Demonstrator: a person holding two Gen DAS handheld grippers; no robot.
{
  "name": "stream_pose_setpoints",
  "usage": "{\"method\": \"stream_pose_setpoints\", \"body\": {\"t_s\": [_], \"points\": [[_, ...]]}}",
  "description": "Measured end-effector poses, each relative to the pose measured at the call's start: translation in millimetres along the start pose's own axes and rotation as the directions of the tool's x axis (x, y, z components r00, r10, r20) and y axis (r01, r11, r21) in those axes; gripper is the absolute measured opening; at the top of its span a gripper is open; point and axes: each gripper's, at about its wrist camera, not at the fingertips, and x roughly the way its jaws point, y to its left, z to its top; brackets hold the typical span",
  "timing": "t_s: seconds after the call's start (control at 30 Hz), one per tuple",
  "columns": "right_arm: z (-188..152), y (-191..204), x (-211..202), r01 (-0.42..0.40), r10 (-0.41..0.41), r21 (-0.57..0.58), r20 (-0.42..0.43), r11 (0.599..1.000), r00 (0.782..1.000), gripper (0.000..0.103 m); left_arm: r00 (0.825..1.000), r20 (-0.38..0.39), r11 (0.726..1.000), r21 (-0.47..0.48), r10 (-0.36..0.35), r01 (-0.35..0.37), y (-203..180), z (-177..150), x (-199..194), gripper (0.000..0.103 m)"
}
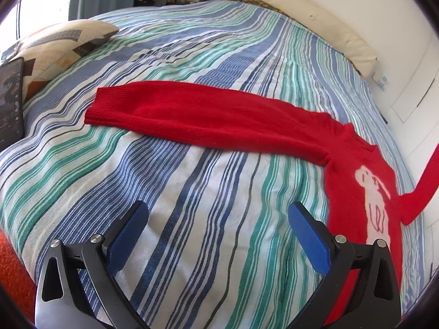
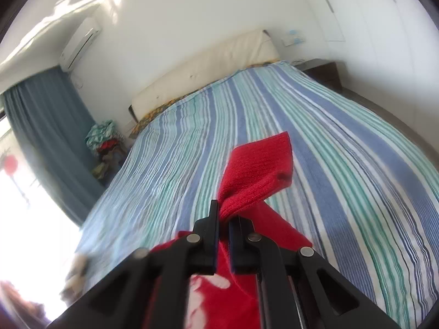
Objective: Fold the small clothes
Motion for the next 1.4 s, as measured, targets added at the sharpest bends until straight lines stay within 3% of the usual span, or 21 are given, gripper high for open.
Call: {"method": "stream_pose_setpoints", "body": {"t_s": [0.13, 0.17, 0.2, 0.23, 0.27, 0.33, 0.4, 0.5, 0.57, 0.6, 0.73, 0.83, 0.87, 0.93, 0.97, 1.07, 1.13, 1.2, 1.27, 1.33, 1.4], "points": [[-32, 82, 74, -0.089, 0.065, -0.158, -0.150, 0.983, 0.987, 0.011, 1.000, -0.009, 1.000, -0.021, 0.006, -0.006, 7, 0, 1, 0.102], [-46, 94, 94, -0.123, 0.088, -0.155, -0.216, 0.980, 0.972, 0.030, 1.000, -0.012, 1.000, -0.028, 0.005, -0.006, 9, 0, 2, 0.102], [-60, 101, 113, -0.155, 0.113, -0.132, -0.284, 0.979, 0.952, 0.063, 1.000, -0.014, 0.999, -0.034, 0.005, -0.005, 10, -1, 2, 0.102], [-72, 103, 130, -0.192, 0.152, -0.090, -0.337, 0.977, 0.929, 0.075, 1.000, -0.015, 0.999, -0.037, 0.004, -0.005, 11, -1, 2, 0.102], [-85, 101, 137, -0.246, 0.217, -0.033, -0.364, 0.969, 0.906, 0.077, 1.000, -0.014, 0.999, -0.037, 0.003, -0.003, 11, -1, 2, 0.102], [-103, 91, 136, -0.325, 0.327, 0.068, -0.370, 0.943, 0.870, 0.077, 1.000, -0.014, 0.999, -0.036, 0.001, -0.002, 11, 0, 2, 0.102], [-105, 74, 132, -0.354, 0.379, 0.135, -0.343, 0.925, 0.859, 0.078, 1.000, -0.018, 0.999, -0.033, -0.003, 0.002, 9, 0, 3, 0.102], [-92, 36, 124, -0.303, 0.355, 0.210, -0.293, 0.930, 0.888, 0.078, 1.000, -0.023, 1.000, -0.022, -0.006, 0.005, 3, 1, 6, 0.102], [-79, 8, 114, -0.208, 0.269, 0.227, -0.286, 0.951, 0.920, 0.078, 1.000, -0.025, 1.000, -0.004, -0.002, 0.002, -2, 0, 9, 0.102], [-76, -3, 112, -0.171, 0.238, 0.236, -0.293, 0.957, 0.926, 0.078, 1.000, -0.026, 1.000, 0.008, 0.003, -0.002, -5, -1, 11, 0.102], [-88, -28, 130, -0.149, 0.269, 0.315, -0.382, 0.937, 0.884, 0.075, 0.999, -0.031, 0.998, 0.060, 0.033, -0.032, -14, -6, 15, 0.102], [-121, -51, 148, -0.054, 0.214, 0.334, -0.465, 0.941, 0.859, 0.069, 0.999, -0.030, 0.997, 0.073, 0.042, -0.040, -13, -8, 14, 0.102], [-133, -64, 152, 0.026, 0.140, 0.309, -0.505, 0.951, 0.852, 0.065, 0.999, -0.030, 0.997, 0.068, 0.041, -0.039, -11, -8, 13, 0.102], [-153, -90, 158, 0.218, -0.050, 0.230, -0.571, 0.948, 0.819, 0.036, 0.999, -0.032, 0.998, 0.054, 0.036, -0.034, -8, -7, 12, 0.102], [-156, -94, 155, 0.258, -0.106, 0.197, -0.566, 0.946, 0.818, 0.017, 0.999, -0.034, 0.998, 0.047, 0.034, -0.033, -7, -6, 12, 0.102], [-143, -51, 146, 0.258, -0.241, -0.032, -0.481, 0.966, 0.843, 0.021, 0.999, -0.038, 0.999, 0.032, 0.026, -0.025, -9, -3, 15, 0.102], [-136, 4, 145, 0.147, -0.240, -0.239, -0.429, 0.960, 0.871, 0.021, 0.999, -0.038, 0.999, 0.035, 0.015, -0.013, -11, -1, 17, 0.102], [-144, 64, 154, 0.009, -0.207, -0.440, -0.405, 0.898, 0.891, 0.021, 0.999, -0.043, 0.999, 0.048, 0.013, -0.011, -14, -2, 18, 0.102], [-166, 118, 169, -0.120, -0.179, -0.610, -0.407, 0.783, 0.896, 0.021, 0.999, -0.048, 0.998, 0.062, 0.022, -0.019, -14, -3, 19, 0.102], [-198, 153, 195, -0.148, -0.249, -0.752, -0.387, 0.642, 0.888, 0.022, 0.999, -0.047, 0.998, 0.057, 0.022, -0.019, -12, -3, 18, 0.102], [-227, 163, 230, -0.116, -0.374, -0.837, -0.358, 0.535, 0.855, 0.022, 0.999, -0.050, 0.999, 0.040, 0.017, -0.015, -7, -2, 17, 0.102]]}}
